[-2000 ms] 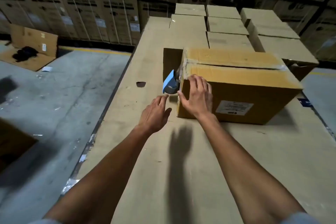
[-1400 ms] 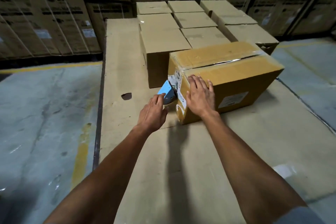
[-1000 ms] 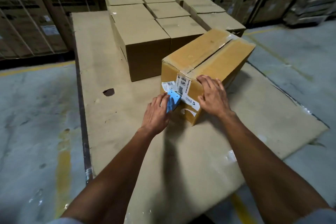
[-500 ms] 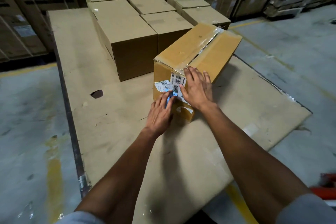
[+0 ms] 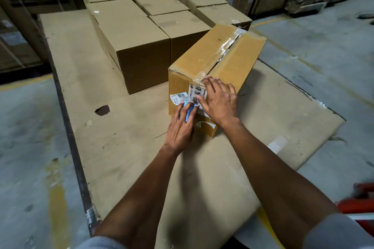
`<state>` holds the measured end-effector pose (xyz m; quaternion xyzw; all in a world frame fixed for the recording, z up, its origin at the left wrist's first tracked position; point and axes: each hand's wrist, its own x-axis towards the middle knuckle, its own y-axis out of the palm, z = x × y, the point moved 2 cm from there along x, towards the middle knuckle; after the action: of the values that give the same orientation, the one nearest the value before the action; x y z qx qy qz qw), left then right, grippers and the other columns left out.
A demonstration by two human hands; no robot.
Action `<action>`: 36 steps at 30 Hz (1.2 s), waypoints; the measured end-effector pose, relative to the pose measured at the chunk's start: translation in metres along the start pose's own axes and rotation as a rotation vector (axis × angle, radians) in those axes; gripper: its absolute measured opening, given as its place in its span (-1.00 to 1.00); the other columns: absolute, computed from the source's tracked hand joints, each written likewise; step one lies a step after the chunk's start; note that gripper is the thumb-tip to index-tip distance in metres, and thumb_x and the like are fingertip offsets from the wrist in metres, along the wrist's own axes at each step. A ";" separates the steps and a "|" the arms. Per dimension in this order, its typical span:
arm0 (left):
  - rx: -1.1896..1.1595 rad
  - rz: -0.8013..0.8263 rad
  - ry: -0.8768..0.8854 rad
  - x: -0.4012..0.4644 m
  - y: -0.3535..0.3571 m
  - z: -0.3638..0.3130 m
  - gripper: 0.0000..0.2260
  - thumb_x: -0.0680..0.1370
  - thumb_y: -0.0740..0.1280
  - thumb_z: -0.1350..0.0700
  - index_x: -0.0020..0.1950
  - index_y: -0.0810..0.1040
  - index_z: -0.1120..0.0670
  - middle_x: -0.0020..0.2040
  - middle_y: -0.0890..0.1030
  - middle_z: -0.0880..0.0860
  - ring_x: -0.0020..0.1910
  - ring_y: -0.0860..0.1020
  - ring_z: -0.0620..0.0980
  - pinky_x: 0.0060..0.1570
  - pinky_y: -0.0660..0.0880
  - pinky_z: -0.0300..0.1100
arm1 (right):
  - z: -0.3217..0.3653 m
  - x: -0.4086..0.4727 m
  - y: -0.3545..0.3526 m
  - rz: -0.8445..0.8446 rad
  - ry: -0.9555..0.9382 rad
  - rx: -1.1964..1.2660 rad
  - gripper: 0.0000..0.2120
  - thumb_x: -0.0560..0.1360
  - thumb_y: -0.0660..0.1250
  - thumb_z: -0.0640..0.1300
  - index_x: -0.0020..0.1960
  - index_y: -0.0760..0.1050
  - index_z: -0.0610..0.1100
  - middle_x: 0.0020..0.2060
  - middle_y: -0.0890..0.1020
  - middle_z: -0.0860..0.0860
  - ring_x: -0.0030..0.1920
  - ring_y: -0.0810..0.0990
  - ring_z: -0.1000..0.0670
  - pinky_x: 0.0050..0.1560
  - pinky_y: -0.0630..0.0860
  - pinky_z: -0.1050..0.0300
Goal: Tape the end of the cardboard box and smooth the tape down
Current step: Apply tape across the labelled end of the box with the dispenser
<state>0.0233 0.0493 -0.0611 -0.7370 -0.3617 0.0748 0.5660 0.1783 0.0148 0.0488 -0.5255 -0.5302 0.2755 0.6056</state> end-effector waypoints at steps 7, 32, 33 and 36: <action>0.066 0.060 0.029 -0.006 -0.004 0.002 -0.15 0.55 0.40 0.13 0.76 0.06 0.11 0.78 0.01 0.14 0.76 -0.10 0.19 0.41 0.40 0.19 | 0.000 -0.004 0.000 0.030 -0.033 -0.050 -0.24 0.56 0.29 0.31 0.61 0.20 -0.04 0.58 0.36 -0.05 0.56 0.36 -0.11 0.50 0.31 -0.21; 0.276 0.062 0.217 0.008 -0.027 0.019 -0.41 0.70 0.24 0.28 0.72 0.15 0.24 0.74 0.12 0.23 0.74 0.09 0.20 0.13 0.46 0.09 | 0.001 -0.006 -0.004 0.095 -0.065 -0.088 0.00 0.48 0.33 0.41 0.70 -0.07 0.03 0.67 0.16 -0.04 0.64 0.21 -0.12 0.56 0.22 -0.24; 0.260 0.063 0.215 0.008 -0.027 0.020 -0.39 0.69 0.24 0.30 0.73 0.13 0.24 0.74 0.11 0.24 0.74 0.07 0.20 0.15 0.46 0.10 | 0.002 -0.005 -0.003 0.095 -0.063 -0.090 0.01 0.48 0.34 0.41 0.70 -0.07 0.03 0.67 0.16 -0.04 0.63 0.22 -0.12 0.55 0.22 -0.24; 0.202 0.062 0.192 0.006 -0.026 0.020 -0.32 0.64 0.30 0.36 0.73 0.12 0.23 0.73 0.08 0.31 0.73 0.05 0.27 0.21 0.45 0.14 | 0.002 -0.005 -0.002 0.078 -0.058 -0.083 0.01 0.47 0.36 0.41 0.70 -0.05 0.04 0.66 0.20 -0.03 0.62 0.25 -0.12 0.54 0.23 -0.25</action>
<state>0.0050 0.0709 -0.0429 -0.6908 -0.2739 0.0575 0.6667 0.1746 0.0109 0.0483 -0.5625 -0.5375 0.2917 0.5564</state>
